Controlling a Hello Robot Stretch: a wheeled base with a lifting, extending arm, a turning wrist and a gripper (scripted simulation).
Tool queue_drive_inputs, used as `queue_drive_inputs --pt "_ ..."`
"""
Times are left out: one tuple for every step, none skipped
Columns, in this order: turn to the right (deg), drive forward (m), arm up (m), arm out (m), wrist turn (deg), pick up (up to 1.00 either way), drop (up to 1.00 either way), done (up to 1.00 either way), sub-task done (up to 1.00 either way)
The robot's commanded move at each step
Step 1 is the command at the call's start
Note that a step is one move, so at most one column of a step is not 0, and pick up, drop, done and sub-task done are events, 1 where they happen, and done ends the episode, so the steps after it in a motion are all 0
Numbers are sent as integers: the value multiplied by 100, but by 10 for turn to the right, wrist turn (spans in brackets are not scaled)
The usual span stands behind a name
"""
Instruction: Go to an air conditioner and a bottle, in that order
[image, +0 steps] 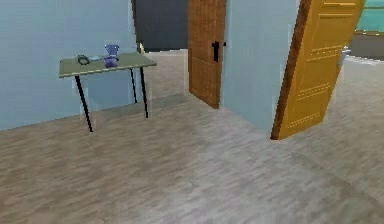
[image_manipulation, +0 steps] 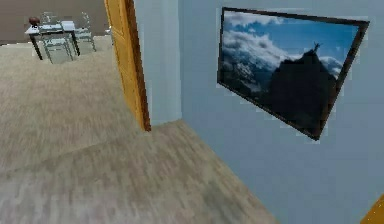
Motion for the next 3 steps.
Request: queue_drive_inputs --pt "0 100 0 0 0 0 0 0 0" --pt "30 0 0 0 0 0 0 0 0" --pt "0 100 0 0 0 0 0 0 0"
